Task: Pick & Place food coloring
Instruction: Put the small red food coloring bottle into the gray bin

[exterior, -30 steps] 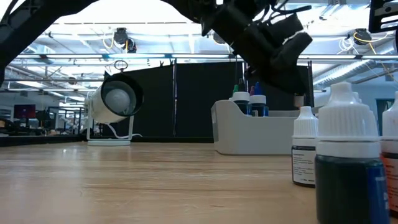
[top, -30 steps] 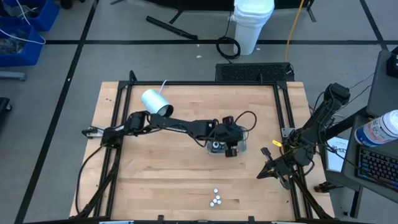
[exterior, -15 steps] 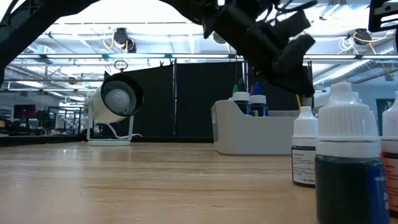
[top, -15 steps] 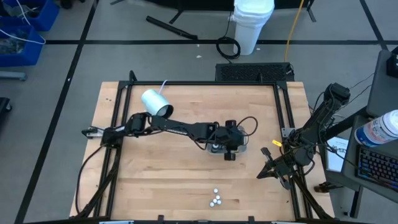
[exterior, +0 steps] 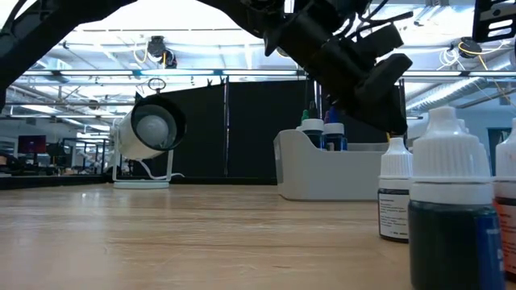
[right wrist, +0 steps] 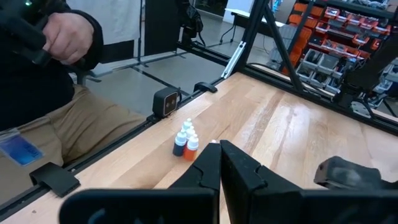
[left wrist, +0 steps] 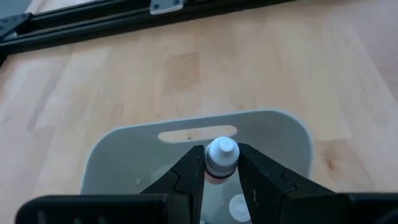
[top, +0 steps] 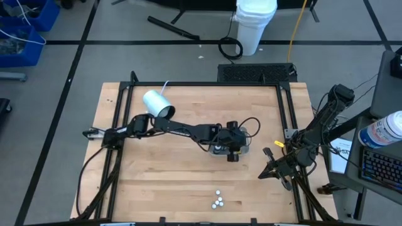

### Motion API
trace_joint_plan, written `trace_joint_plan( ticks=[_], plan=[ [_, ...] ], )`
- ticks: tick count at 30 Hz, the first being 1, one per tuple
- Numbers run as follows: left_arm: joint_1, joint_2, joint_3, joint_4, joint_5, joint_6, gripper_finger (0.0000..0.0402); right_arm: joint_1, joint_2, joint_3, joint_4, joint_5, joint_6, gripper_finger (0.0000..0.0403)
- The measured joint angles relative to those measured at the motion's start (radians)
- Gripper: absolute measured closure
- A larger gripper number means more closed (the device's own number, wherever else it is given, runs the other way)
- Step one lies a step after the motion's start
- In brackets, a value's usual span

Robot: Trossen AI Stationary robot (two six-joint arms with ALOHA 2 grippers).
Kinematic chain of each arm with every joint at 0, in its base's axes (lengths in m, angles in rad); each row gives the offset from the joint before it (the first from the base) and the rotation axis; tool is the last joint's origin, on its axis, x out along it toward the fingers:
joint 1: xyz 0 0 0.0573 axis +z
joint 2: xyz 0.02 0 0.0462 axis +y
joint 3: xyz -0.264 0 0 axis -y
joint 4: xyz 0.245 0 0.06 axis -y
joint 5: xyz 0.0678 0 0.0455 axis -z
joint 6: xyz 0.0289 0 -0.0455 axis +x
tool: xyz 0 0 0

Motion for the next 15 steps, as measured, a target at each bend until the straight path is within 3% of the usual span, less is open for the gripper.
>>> trace_joint_plan(
  ticks=[9, 15],
  plan=[
    [-0.030, 0.000, 0.064, -0.013, -0.147, -0.093, 0.0305, -0.003, 0.000, 0.000, 0.000, 0.000, 0.000, 0.0403],
    [-0.102, -0.001, 0.158, -0.065, -0.476, -0.242, 0.0305, -0.003, 0.000, 0.000, 0.000, 0.000, 0.000, 0.0403]
  ],
)
